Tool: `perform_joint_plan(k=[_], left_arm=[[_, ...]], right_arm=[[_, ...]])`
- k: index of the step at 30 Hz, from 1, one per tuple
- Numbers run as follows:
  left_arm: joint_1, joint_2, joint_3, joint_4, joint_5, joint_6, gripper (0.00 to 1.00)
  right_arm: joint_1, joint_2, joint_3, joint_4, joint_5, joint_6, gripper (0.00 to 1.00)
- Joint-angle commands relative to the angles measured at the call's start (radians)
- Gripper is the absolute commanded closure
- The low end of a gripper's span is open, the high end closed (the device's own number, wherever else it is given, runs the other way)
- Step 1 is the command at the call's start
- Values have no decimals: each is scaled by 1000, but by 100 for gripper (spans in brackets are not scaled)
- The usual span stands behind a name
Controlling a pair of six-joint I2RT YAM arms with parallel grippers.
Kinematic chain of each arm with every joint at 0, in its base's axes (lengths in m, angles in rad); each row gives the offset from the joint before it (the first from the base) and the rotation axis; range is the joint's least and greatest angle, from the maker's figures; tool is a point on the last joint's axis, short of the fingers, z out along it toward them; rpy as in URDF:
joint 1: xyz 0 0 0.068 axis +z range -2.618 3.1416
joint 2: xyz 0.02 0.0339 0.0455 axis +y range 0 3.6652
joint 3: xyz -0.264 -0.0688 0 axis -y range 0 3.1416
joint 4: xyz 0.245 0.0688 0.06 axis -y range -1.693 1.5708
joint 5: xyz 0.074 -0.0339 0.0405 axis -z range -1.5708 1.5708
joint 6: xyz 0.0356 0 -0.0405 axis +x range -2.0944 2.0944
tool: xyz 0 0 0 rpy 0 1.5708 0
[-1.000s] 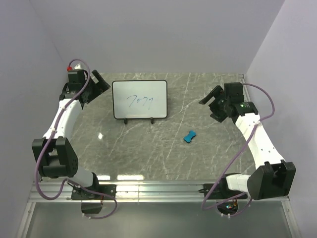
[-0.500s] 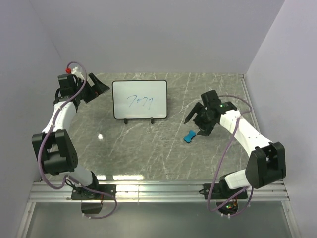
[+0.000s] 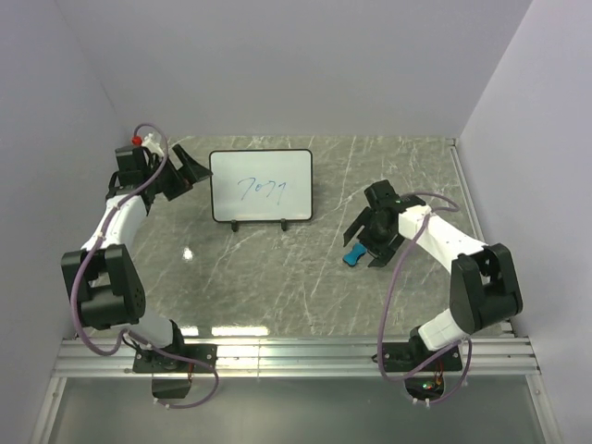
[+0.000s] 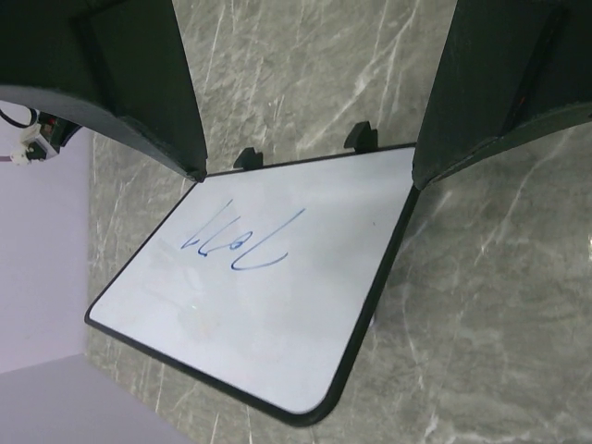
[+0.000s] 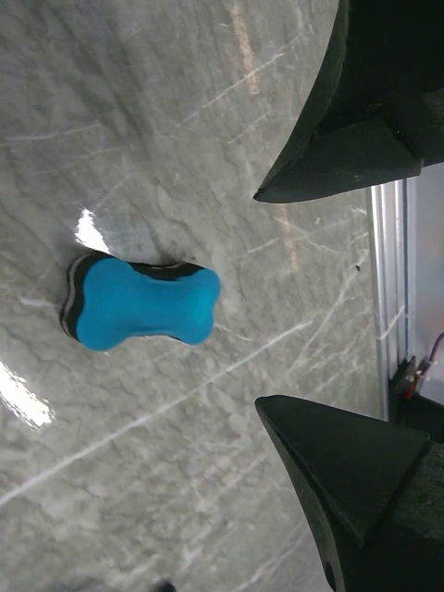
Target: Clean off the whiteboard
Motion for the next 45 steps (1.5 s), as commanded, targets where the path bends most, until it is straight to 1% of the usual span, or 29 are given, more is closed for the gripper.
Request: perform_joint_plan(k=[1, 6, 13, 19, 24, 26, 32, 33, 35, 36, 37, 45], left_arm=[[-16, -78, -30, -22, -72, -2, 1], [-21, -120, -72, -23, -69, 4, 0], [-38, -147, -62, -46, -87, 18, 0], [-42, -178, -104, -19, -86, 6, 0], [-42, -193, -107, -21, -89, 6, 1], [-42, -196, -105, -22, -86, 9, 0], [-47, -215, -107, -38, -97, 18, 1], [-47, -216, -102, -42, -104, 21, 1], [-51, -222, -95, -56, -114, 32, 0], [-54, -222, -93, -59, -121, 33, 1], [-54, -224, -92, -61, -126, 36, 0], [-58, -227, -98, -61, -140, 46, 0]], right_arm=[[7, 33, 11, 31, 43, 15, 9], [12, 70, 28, 22, 73, 1, 9], [12, 113, 12, 47, 60, 1, 9], [13, 139, 48, 25, 83, -16, 9], [13, 167, 74, 30, 85, -16, 10], [15, 190, 91, 22, 112, -22, 11], [25, 242, 160, -2, 189, -44, 17], [28, 251, 175, -2, 194, -47, 22], [33, 274, 189, -6, 201, -50, 26], [38, 283, 195, -7, 201, -51, 32], [42, 300, 200, -13, 200, -50, 34], [88, 331, 226, -47, 214, -57, 36]])
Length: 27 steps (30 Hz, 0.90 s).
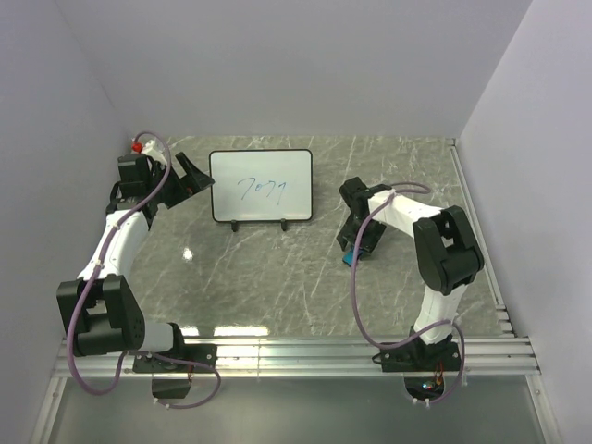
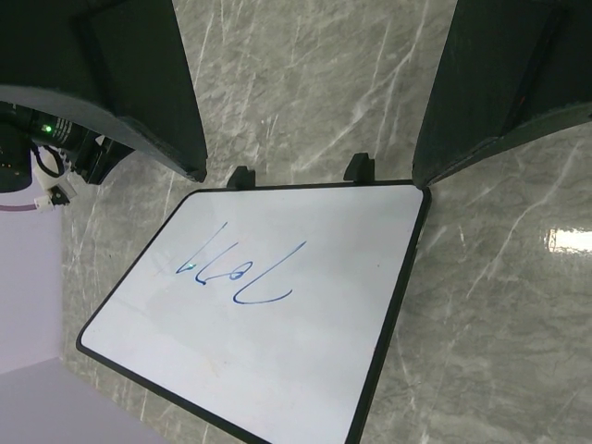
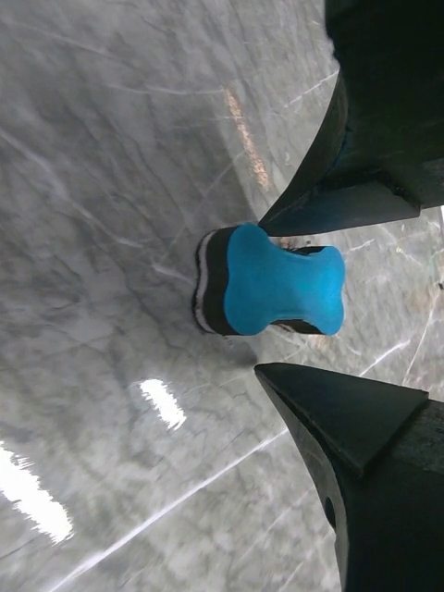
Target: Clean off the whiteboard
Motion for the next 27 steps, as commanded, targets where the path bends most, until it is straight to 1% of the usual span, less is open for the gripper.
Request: perform_joint_plan(k=[1, 2, 5, 6, 7, 8, 11, 12, 13, 14, 15, 19, 22, 23, 24, 25, 27], left_arm=[[-5, -34, 11, -3, -19, 27, 1], [-3, -33, 11, -3, -17, 28, 1], [-5, -26, 8, 2, -16, 28, 1], [-6, -26, 10, 2, -19, 30, 1], [-5, -17, 10, 3, -17, 33, 0], [-5, -13, 14, 2, -25, 33, 1], [-5, 13, 33, 5, -28, 31, 1], [-6, 21, 40, 5, -23, 33, 1], [-6, 42, 48, 2, -23, 37, 1], [-6, 53, 69, -7, -26, 43, 0], [-6, 63, 77, -10, -35, 47, 1], [3, 113, 109, -9, -57, 62, 1], [29, 145, 108, 28, -31, 44, 1], [49, 155, 103, 38, -20, 37, 1], [61, 164, 100, 52, -7, 30, 1], [81, 187, 97, 83, 24, 15, 2], [93, 217, 100, 114, 59, 4, 3]], right_arm=[[16, -7, 38, -39, 41, -3, 37], [18, -6, 41, -40, 44, -7, 38], [19, 13, 50, -45, 44, -11, 46], [18, 14, 50, -44, 44, -9, 51], [18, 20, 51, -45, 44, -11, 54], [16, 22, 53, -44, 44, -12, 61], [16, 23, 59, -44, 41, -27, 73], [16, 22, 61, -42, 38, -32, 83], [18, 19, 62, -42, 36, -37, 87], [16, 19, 68, -44, 36, -41, 97], [18, 16, 76, -47, 34, -46, 100], [24, -3, 162, -71, 42, -67, 100], [48, 3, 296, -109, 53, -78, 100], [59, 14, 385, -122, 54, -81, 100], [68, 40, 433, -137, 57, -83, 100], [91, 54, 534, -171, 62, -87, 100], [110, 101, 631, -208, 64, -87, 100]])
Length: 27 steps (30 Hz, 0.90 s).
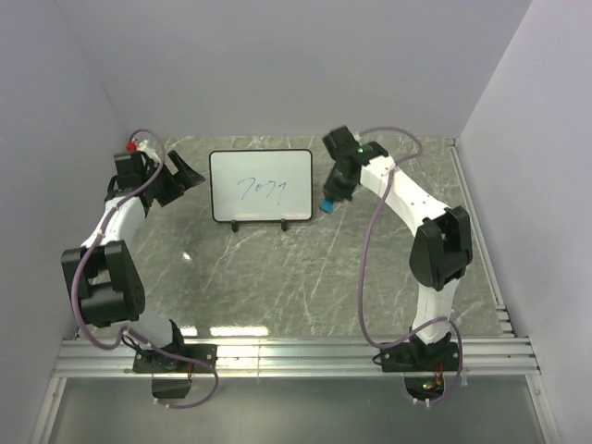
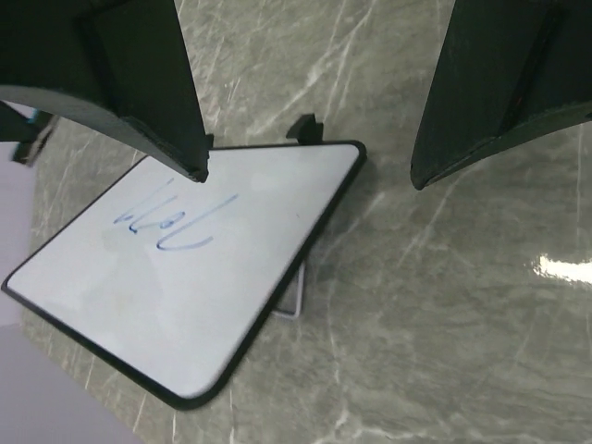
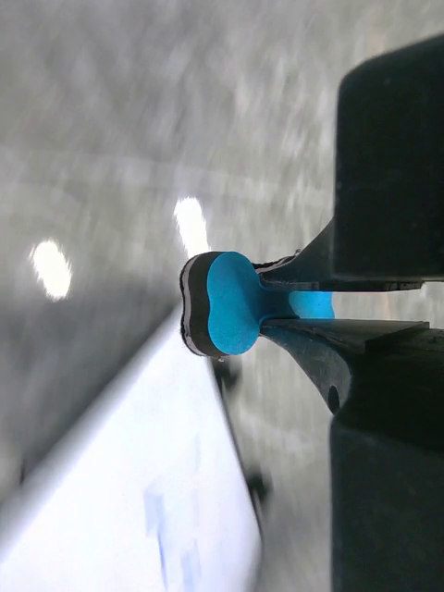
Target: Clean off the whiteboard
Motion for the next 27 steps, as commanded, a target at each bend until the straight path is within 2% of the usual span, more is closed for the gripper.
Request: perform_joint_plan(k=[1, 4, 8, 16, 22, 27], left_arm=[[33, 73, 34, 117, 88, -31, 3], [33, 146, 51, 236, 177, -76, 4], [32, 213, 65, 353, 277, -124, 3], [33, 386, 156, 575, 444, -242, 6], [28, 490, 206, 663, 552, -308, 15], [-19, 500, 201, 622, 555, -273, 20]], right_arm=[[53, 61, 187, -103, 34, -14, 100], [79, 97, 343, -144, 28, -14, 100], [90, 95, 381, -166, 6, -5, 100], [88, -52, 209, -144, 8, 6, 100], [88, -130, 134, -140, 35, 15, 100], [88, -149, 129, -146, 57, 15, 100]])
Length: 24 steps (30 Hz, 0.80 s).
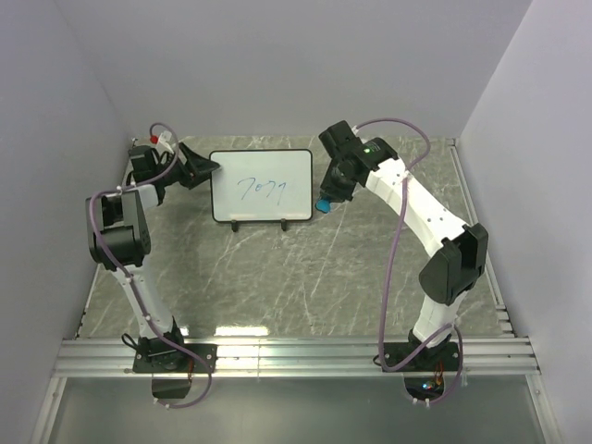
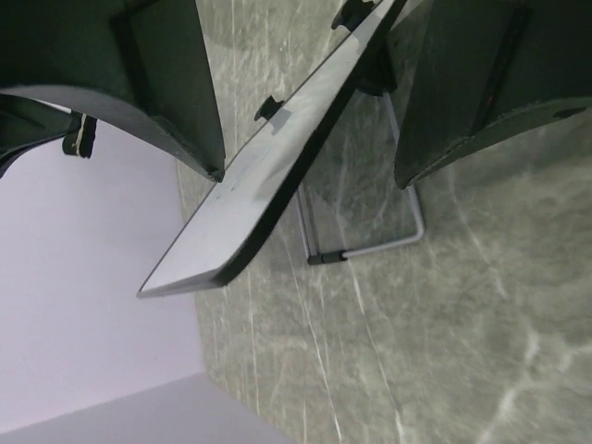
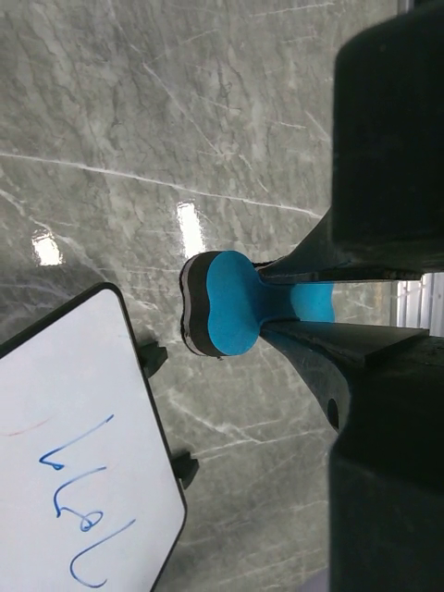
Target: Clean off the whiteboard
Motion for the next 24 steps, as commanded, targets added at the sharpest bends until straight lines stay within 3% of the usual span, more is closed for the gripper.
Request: perform_joint_plan(k=[1, 24], left_arm=[[-50, -12, 14, 32, 59, 26, 21], [-136, -330, -351, -127, -104, 164, 37]], right_arm=[[-7, -43, 0, -2, 43, 13, 100], [-5, 101, 133, 118, -37, -47, 100]])
